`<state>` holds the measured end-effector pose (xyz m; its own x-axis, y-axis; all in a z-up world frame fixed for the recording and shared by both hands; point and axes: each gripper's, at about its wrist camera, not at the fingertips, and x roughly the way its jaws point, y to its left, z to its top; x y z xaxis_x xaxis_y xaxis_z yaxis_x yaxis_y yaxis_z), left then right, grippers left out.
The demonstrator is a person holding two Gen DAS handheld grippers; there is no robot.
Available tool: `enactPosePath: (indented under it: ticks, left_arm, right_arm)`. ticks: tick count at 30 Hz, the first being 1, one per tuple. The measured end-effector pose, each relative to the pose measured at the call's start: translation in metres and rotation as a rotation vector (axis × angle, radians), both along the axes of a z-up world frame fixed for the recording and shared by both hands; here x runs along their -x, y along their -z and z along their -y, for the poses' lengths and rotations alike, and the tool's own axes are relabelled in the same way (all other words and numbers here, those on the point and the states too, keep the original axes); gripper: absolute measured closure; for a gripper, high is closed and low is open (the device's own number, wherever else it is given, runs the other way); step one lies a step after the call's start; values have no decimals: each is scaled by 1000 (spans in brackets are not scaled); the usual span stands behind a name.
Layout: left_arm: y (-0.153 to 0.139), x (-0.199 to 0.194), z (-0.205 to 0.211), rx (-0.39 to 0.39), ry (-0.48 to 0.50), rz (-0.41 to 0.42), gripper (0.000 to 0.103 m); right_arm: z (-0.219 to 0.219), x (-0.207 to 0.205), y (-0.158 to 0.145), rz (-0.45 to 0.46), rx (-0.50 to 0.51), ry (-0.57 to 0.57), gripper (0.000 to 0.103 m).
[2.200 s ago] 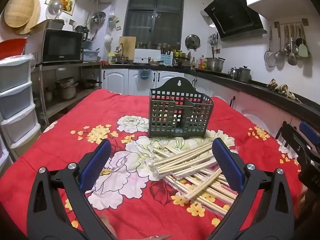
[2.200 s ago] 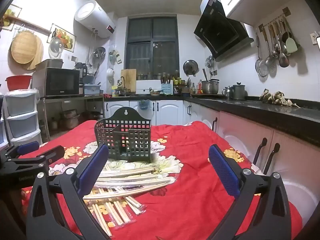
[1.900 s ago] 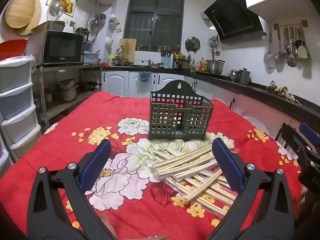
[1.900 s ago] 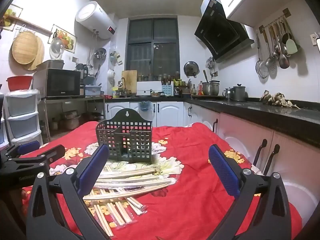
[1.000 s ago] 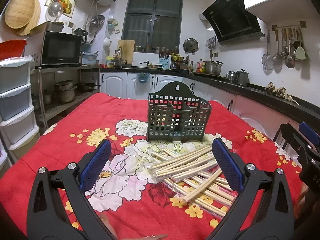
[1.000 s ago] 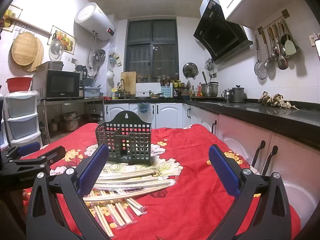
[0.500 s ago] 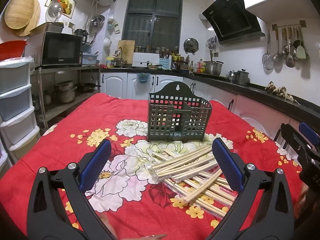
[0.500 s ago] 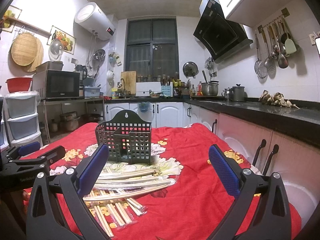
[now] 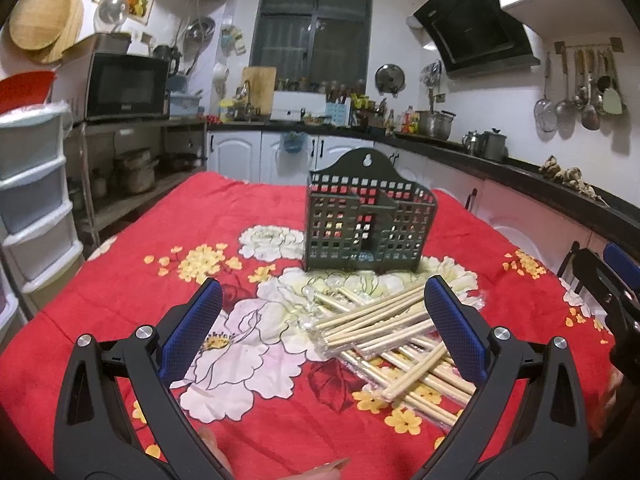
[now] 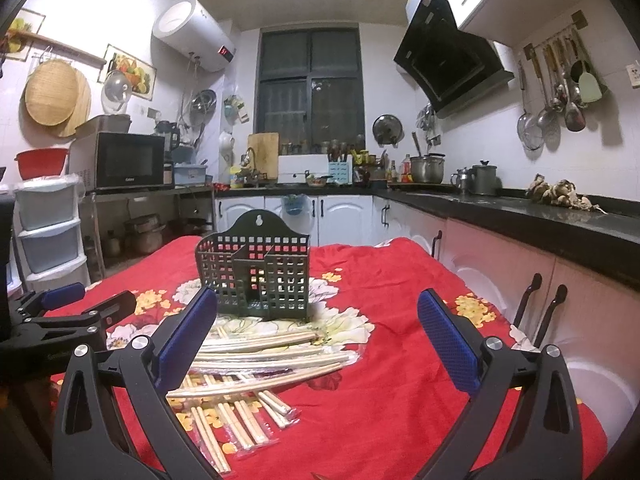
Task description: Organize utensils
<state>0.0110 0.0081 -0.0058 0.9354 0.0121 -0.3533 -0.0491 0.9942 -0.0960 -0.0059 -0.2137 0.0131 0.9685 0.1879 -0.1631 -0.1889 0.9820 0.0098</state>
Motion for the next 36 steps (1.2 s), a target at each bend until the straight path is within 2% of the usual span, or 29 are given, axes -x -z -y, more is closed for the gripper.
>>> enactPosePath:
  ticks: [11, 20, 25, 28, 36]
  left_arm:
    - [-10, -8, -30, 59, -41, -43, 10]
    - [-18, -20, -58, 110, -6, -79, 10]
    - [-24, -36, -64, 86, 52, -107, 10]
    - [-22, -50, -64, 108, 119, -153, 11]
    - [14, -87, -63, 237, 291, -351, 47]
  right_arm:
    - [-2, -18, -9, -52, 7, -60, 6]
    - [1, -39, -18, -92, 21, -80, 6]
    - [4, -56, -17, -140, 45, -76, 6]
    - [6, -69, -12, -185, 53, -69, 6]
    - [12, -96, 3, -280, 89, -46, 6]
